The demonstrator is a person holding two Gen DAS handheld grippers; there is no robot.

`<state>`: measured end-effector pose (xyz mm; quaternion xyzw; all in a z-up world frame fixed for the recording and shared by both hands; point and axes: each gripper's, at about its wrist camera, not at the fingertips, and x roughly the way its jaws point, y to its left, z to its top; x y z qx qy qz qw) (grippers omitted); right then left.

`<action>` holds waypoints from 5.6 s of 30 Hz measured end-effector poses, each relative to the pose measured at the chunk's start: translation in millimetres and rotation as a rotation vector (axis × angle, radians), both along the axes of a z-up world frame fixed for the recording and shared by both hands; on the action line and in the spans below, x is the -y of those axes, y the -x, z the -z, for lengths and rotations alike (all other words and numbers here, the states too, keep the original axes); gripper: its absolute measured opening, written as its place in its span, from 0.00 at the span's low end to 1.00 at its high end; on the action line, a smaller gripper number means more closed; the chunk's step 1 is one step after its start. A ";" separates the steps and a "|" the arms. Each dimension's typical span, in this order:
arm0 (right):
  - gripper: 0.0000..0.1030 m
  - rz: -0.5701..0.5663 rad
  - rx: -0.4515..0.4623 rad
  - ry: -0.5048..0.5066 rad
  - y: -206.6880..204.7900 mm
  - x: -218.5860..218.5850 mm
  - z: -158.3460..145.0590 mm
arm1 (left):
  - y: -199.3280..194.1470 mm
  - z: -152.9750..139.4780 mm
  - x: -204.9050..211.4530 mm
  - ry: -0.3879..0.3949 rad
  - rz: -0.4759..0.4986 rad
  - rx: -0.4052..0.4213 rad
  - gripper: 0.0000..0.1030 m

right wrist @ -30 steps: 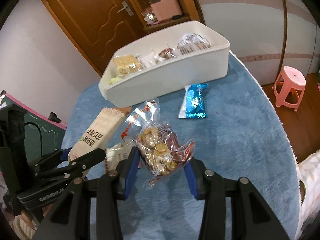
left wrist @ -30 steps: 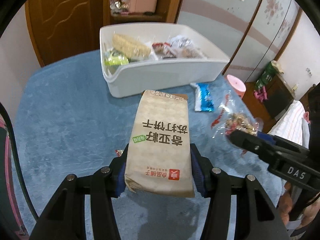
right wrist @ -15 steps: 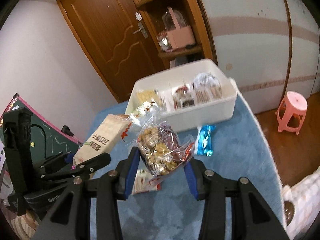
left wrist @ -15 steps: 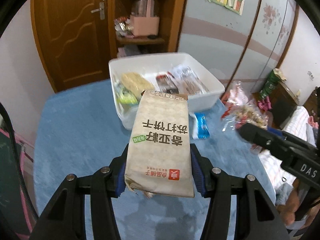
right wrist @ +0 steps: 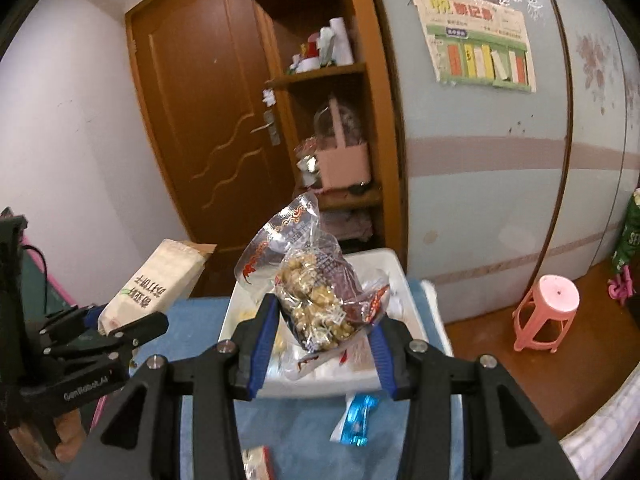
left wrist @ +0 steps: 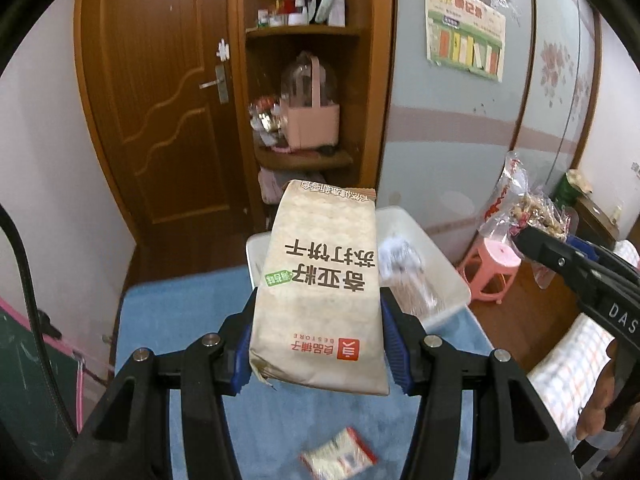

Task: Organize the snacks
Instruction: 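Carry both bags over the white bin and open both tools to drop them, then withdraw both tools from the bin toward the remaining two packs, then grasp the white-and-red packet with the left tool while the right tool grasps the blue wrapper, then carry both packs over the white bin and open both tools to drop them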

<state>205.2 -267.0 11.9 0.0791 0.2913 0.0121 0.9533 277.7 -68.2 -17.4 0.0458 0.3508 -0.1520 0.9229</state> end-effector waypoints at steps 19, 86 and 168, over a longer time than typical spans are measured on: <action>0.42 0.082 -0.079 0.017 -100.1 13.7 49.1 | -118.4 86.3 58.0 -0.045 -0.089 -0.074 0.51; 0.72 -0.002 -0.297 -0.017 55.4 -12.1 115.2 | 86.8 152.5 -1.3 -0.138 0.147 -0.205 0.99; 0.43 -0.075 -0.325 -0.142 61.0 -38.3 152.9 | 75.2 129.4 -13.9 -0.037 -0.085 -0.228 0.44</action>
